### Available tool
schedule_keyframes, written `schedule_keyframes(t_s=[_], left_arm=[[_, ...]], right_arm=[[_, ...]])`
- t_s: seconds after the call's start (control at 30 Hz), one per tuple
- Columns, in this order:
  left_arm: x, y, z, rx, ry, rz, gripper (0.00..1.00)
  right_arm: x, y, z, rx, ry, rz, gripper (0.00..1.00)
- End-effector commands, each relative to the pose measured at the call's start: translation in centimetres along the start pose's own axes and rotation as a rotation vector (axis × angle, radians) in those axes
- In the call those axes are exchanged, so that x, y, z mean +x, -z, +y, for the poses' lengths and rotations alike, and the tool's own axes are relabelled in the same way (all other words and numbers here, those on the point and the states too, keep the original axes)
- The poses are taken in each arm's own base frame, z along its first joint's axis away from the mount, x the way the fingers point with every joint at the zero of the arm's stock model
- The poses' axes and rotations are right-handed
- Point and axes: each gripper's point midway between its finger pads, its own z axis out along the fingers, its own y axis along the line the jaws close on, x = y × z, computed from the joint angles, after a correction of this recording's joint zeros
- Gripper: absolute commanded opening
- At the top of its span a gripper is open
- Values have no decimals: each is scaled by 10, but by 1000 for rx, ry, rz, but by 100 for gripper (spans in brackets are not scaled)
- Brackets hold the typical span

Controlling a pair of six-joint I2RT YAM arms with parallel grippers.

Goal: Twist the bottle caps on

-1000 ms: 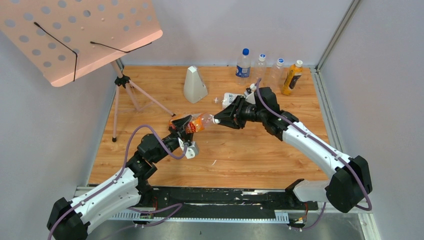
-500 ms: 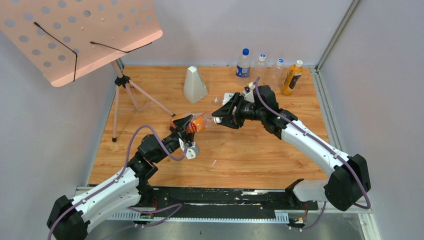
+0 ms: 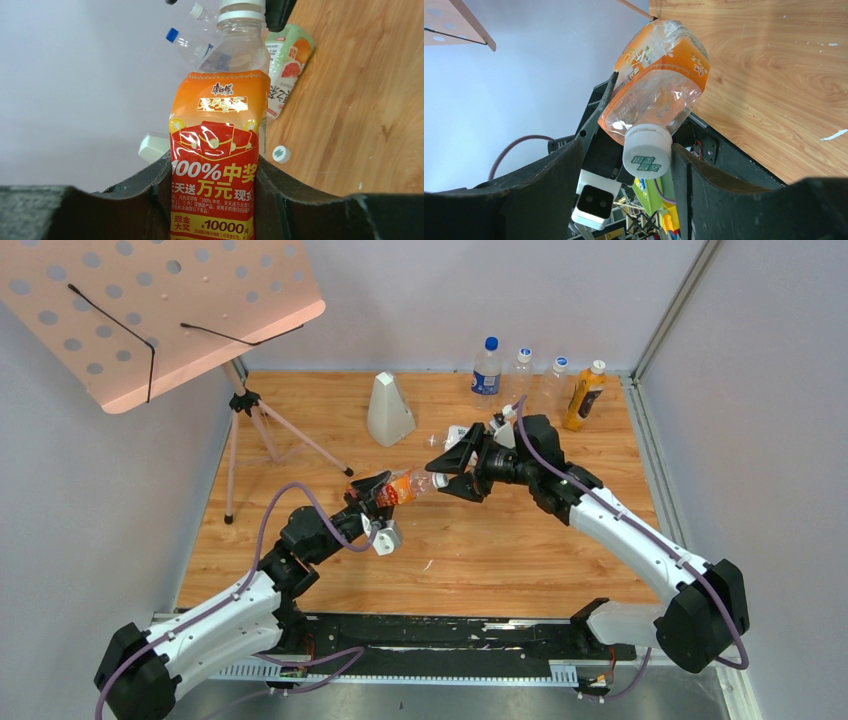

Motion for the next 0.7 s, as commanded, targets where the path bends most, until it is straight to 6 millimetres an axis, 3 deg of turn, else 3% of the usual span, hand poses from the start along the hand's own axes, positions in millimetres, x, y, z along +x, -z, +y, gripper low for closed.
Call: schedule_keyframes(t_s=[0.0, 0.33, 0.5, 0.67], left_arm=[[-14, -7, 19, -40, 130, -25, 0], [-1, -14, 29, -39, 352, 40, 0], [-9, -15, 24, 55, 425, 25, 0], [-21, -14, 18, 165, 512, -4, 0]], right_arm=[[8, 10, 4, -53, 51, -4, 66], [11, 30, 2, -58, 225, -45, 71], [-10, 57, 16, -73, 680, -140, 70], [-10, 81, 26, -76, 1199, -105, 69]])
